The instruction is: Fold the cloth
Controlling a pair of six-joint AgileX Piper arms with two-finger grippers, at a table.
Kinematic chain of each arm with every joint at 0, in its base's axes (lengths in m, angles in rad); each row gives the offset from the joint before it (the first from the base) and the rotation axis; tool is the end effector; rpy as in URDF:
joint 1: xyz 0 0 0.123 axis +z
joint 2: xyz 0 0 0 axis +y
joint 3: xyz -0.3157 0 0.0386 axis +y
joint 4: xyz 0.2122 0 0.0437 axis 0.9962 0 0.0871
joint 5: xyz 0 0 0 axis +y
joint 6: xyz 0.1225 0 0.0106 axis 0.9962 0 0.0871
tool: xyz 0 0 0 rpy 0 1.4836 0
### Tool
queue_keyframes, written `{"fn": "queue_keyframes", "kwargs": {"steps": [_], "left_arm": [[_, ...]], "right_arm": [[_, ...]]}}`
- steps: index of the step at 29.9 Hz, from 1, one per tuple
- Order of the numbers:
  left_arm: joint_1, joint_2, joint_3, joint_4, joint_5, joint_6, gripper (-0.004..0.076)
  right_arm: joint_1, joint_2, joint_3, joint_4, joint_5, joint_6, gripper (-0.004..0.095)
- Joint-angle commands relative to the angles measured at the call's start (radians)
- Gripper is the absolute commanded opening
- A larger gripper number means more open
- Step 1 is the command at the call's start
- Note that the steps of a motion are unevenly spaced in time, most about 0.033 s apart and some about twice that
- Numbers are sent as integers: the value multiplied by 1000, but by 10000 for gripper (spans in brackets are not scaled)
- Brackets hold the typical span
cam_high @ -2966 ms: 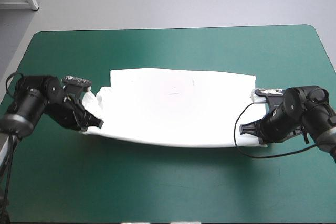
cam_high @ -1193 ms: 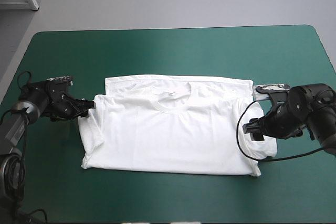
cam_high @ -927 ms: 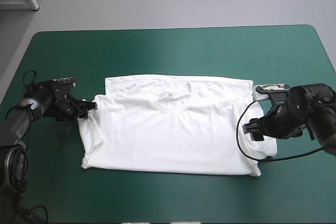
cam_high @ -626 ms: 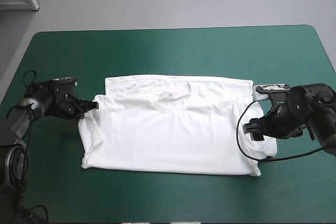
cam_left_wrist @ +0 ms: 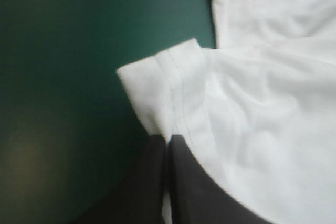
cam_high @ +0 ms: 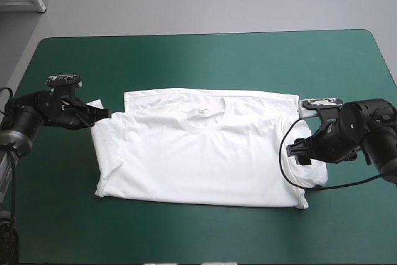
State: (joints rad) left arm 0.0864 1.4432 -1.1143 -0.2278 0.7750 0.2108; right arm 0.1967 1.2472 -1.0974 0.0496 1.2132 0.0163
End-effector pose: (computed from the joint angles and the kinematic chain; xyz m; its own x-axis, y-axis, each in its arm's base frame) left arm 0.2788 0.0046 0.3114 -0.8394 -0.0265 -0.5429 0.0386 0.9934 -0.1081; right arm 0.1835 0.0424 0.3286 -0.9447 -0.1540 -0.2895 -0.1768 0.9828 0.0542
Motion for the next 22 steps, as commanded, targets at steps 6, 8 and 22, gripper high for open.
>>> {"fn": "queue_keyframes", "kwargs": {"steps": [6, 8, 22], "left_arm": [[-132, -26, -30, -320, 28, 321, -10], [-175, -10, -30, -316, 28, 323, -10], [-263, 96, -30, -315, 102, 367, 586]], "right_arm": [[-3, -30, -31, 2, -43, -2, 691], [-3, -30, -31, 2, -45, -2, 691], [-3, -30, -31, -28, -164, 73, 691]]}}
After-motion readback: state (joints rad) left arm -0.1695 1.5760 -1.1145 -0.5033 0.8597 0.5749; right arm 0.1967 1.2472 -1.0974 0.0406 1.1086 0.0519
